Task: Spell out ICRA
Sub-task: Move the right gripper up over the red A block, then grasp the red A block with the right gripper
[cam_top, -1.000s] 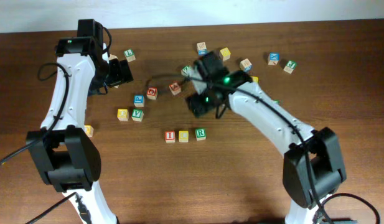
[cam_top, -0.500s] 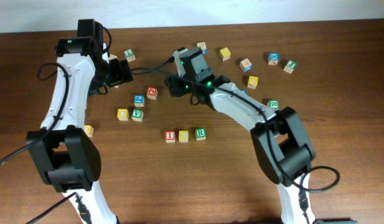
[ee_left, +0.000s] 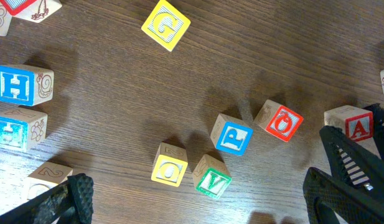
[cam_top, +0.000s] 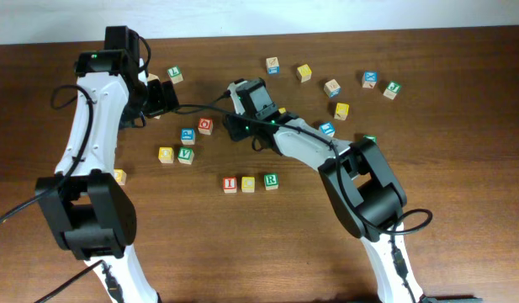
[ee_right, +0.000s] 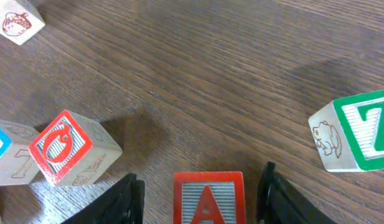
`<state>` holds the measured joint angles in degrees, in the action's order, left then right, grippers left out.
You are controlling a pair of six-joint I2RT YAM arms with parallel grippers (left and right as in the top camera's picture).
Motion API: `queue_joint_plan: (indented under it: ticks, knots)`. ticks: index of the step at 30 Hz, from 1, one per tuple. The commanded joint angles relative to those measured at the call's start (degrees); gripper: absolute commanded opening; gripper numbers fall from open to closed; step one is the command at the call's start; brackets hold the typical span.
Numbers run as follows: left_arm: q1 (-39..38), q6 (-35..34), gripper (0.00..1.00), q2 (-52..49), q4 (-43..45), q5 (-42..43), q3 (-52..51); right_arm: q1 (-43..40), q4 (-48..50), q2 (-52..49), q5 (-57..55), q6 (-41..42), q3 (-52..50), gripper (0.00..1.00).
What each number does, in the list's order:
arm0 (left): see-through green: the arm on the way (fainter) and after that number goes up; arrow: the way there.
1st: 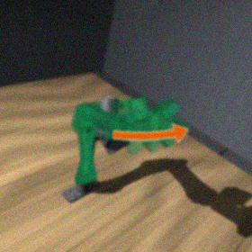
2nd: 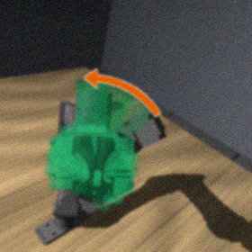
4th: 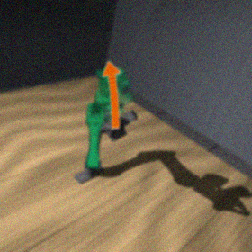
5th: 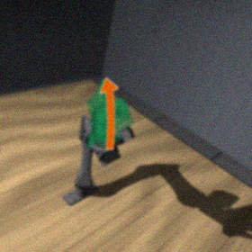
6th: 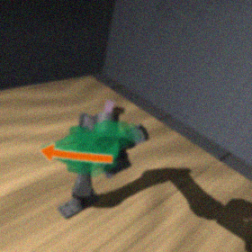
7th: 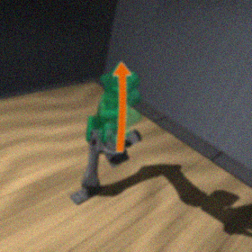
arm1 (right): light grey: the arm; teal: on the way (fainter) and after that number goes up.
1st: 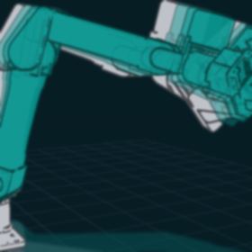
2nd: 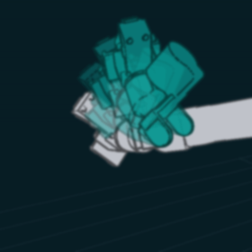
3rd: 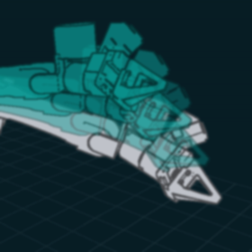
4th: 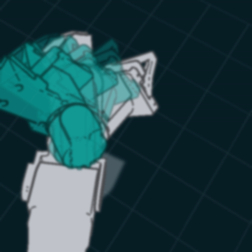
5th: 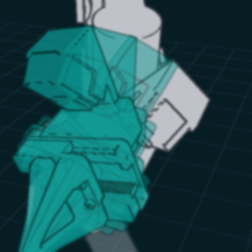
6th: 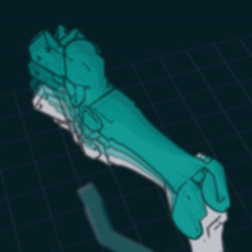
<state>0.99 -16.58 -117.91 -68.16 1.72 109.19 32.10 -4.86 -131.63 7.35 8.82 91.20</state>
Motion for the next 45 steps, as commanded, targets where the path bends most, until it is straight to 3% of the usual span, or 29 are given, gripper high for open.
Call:
queue_joint_plan:
  ticks: [1, 4, 7, 12, 17, 21, 24, 27, 30, 43, 45]
  knots:
    - [0.2, -0.74, 0.99, 1.25, -0.07, 0.2, 0.46, 0.52, 0.15, -1.55, -1.62, -0.13, 0.81, 0.45]
    - [0.2, -0.74, 0.99, 1.25, -0.07, 0.2, 0.46, 0.52, -0.7, -1.62, -1.64, -0.13, 0.81, 0.3]
    - [0.2, -0.74, 0.99, 1.25, -0.07, 0.2, 0.46, 0.46, -1.38, -0.57, -1.64, -0.13, 0.81, 0.23]
    - [0.2, -0.74, 0.99, 1.25, -0.07, 0.2, 0.46, 0.02, -8.72, 7.41, -2.1, -0.13, 0.94, 0.23]
    - [0.2, -0.76, 0.99, 1.25, -0.07, 0.2, 0.46, -4.46, -30.58, 21.2, -2.05, 1.01, 0.98, 0.22]
    - [0.2, -0.74, 0.99, 1.25, -0.07, 0.2, 0.46, -6.67, -56.11, 25.09, -2.08, 4.04, 0.2, 0.19]
    - [0.2, -0.74, 0.99, 1.25, -0.07, 0.2, 0.46, -6.62, -53.57, 24.96, -2.29, 9.55, -7.34, 0.19]
    - [0.2, -0.74, 0.99, 1.25, -0.07, 0.2, 0.46, -6.62, -41.57, 24.96, -2.29, 18.16, -18.73, 0.19]
    - [0.2, -0.74, 0.99, 1.25, -0.07, 0.2, 0.46, -6.62, -34.58, 24.96, -3.48, 20.92, -23.56, 0.19]
    - [0.2, -0.74, 0.99, 1.27, -0.07, 0.2, 0.46, -2.38, -32.39, 24.37, -5.73, 21.7, -23.87, 0.27]
    - [0.2, -0.74, 0.99, 1.25, -0.07, 0.2, 0.46, -2.36, -32.48, 24.26, -5.35, 21.7, -23.87, 0.37]
